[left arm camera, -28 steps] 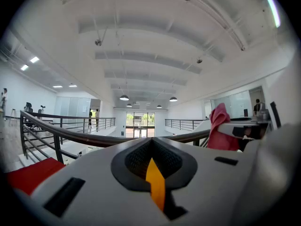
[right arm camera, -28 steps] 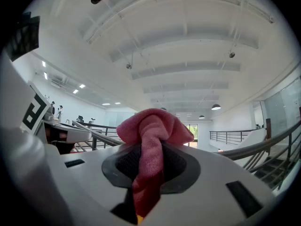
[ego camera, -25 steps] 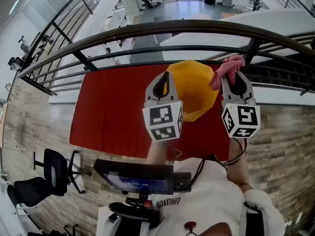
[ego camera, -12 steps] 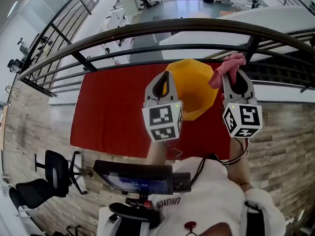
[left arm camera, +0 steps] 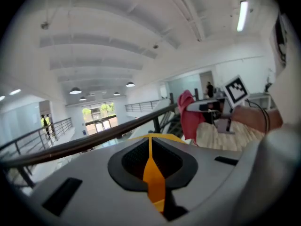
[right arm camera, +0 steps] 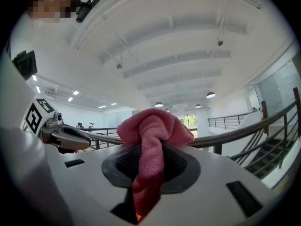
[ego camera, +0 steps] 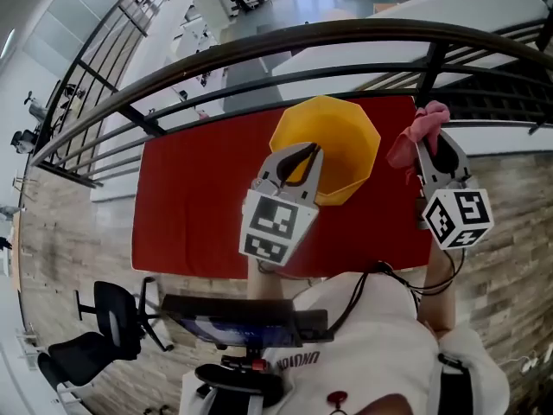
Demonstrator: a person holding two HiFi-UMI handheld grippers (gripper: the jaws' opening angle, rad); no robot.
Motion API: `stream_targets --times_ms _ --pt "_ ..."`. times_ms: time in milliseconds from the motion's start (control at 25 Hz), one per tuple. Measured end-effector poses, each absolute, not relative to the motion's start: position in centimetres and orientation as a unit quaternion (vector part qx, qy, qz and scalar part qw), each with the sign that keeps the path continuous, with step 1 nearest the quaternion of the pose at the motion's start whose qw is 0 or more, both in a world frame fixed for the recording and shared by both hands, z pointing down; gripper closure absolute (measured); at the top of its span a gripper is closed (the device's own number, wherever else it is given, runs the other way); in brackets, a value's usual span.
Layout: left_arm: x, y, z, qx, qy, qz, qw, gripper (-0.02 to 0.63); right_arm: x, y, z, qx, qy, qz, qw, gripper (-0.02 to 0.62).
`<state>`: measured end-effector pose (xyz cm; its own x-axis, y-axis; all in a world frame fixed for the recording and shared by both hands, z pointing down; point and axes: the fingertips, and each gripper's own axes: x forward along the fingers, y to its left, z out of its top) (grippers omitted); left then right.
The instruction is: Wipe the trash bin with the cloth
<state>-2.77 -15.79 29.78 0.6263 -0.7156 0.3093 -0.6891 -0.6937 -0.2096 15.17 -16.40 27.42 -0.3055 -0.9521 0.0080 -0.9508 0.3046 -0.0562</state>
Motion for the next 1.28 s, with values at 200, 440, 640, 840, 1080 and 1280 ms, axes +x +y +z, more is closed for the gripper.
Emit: stream_targets --times_ms 200,440,640,840,1080,1280 --pt "-1.9 -13.0 35.7 -0.862 0.307 -0.391 0.104 0.601 14.0 -15.3 31.8 -0.564 0.82 -0.099 -0.007 0.497" --pt "-0.5 -10.5 35.8 -0.87 0.268 -0.395 0.12 0.601 11.4 -14.1 35.4 -0.524 0.831 -0.186 0.016 0.497" --pt "-0.8 -8.3 36.7 -0.855 0.213 -0.465 0.088 0.524 10.8 -13.7 37.0 -0.509 0.836 -0.205 0.002 0.497" --pt "-1.2 -9.5 39.3 -0.814 0.203 -0.533 0.107 0.5 10.4 -14.0 37.7 -0.497 0.841 -0.213 0.003 0.497" --pt "-1.4 -9.7 39.8 -0.819 0.201 -0.528 0.099 0.506 8.7 -14.4 36.5 -0.456 0.864 -0.209 0.04 0.497" --pt "-1.1 -9.6 39.7 -0.835 0.191 -0.503 0.114 0.512 8.1 -15.0 37.1 -0.447 0.866 -0.215 0.061 0.497"
